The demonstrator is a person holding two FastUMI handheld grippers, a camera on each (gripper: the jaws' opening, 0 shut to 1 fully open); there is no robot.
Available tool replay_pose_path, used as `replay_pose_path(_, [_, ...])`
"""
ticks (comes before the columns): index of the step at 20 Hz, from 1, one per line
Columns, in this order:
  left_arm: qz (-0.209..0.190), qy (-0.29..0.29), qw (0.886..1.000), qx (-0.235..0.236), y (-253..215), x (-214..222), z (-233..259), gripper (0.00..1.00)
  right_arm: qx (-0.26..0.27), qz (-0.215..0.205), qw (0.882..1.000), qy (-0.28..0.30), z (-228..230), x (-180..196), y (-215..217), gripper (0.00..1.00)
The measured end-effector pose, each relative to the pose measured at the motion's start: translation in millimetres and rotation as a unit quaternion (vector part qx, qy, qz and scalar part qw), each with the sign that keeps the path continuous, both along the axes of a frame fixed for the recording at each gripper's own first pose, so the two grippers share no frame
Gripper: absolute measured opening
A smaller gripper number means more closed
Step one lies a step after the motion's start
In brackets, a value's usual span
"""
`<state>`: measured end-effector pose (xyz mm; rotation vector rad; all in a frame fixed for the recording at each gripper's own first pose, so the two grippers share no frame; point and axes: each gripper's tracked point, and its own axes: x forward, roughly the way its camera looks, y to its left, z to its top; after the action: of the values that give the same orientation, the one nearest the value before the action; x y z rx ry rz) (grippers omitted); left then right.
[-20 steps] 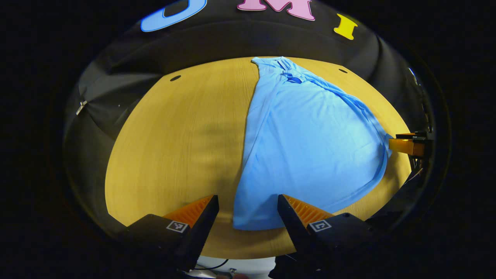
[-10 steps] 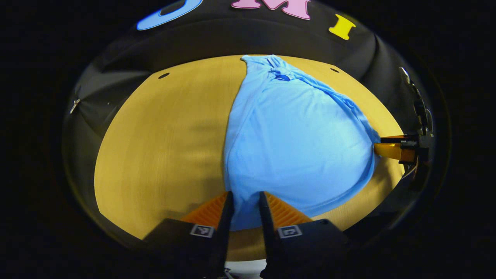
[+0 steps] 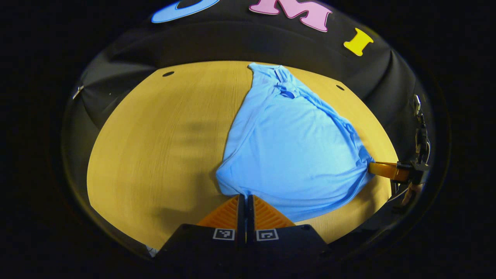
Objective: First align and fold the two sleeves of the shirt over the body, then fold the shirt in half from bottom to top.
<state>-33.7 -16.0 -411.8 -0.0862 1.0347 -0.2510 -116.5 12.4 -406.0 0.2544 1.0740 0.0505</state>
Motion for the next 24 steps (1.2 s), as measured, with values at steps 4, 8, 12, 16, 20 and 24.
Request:
replay_pose_path(4, [0.004, -0.045, 0.999, -0.012, -12.0, 51.5, 33.5, 0.06, 0.014, -0.024, 0.999, -0.042, 22.0, 50.9, -5.0, 0.05])
replay_pose_path(8, [0.030, -0.093, 0.995, -0.018, -13.4, 133.6, 60.5, 0.06, 0.014, -0.053, 0.994, -0.090, 35.8, 128.5, -28.8, 0.05])
replay_pose_path(12, [0.063, -0.131, 0.989, -0.040, -18.0, 233.4, 77.0, 0.06, 0.019, -0.080, 0.988, -0.134, 40.8, 224.3, -50.5, 0.05])
replay_pose_path(16, [0.076, -0.165, 0.983, -0.038, -27.5, 330.8, 78.2, 0.06, 0.021, -0.095, 0.982, -0.161, 23.0, 312.2, -57.8, 0.05])
replay_pose_path(20, [0.107, -0.194, 0.974, -0.043, -38.1, 412.4, 58.8, 0.06, 0.035, -0.129, 0.975, -0.179, -7.5, 392.2, -68.2, 0.05])
replay_pose_path(24, [0.129, -0.212, 0.969, -0.023, -30.3, 456.1, 27.0, 0.06, 0.044, -0.141, 0.972, -0.185, -43.7, 448.2, -69.6, 0.05])
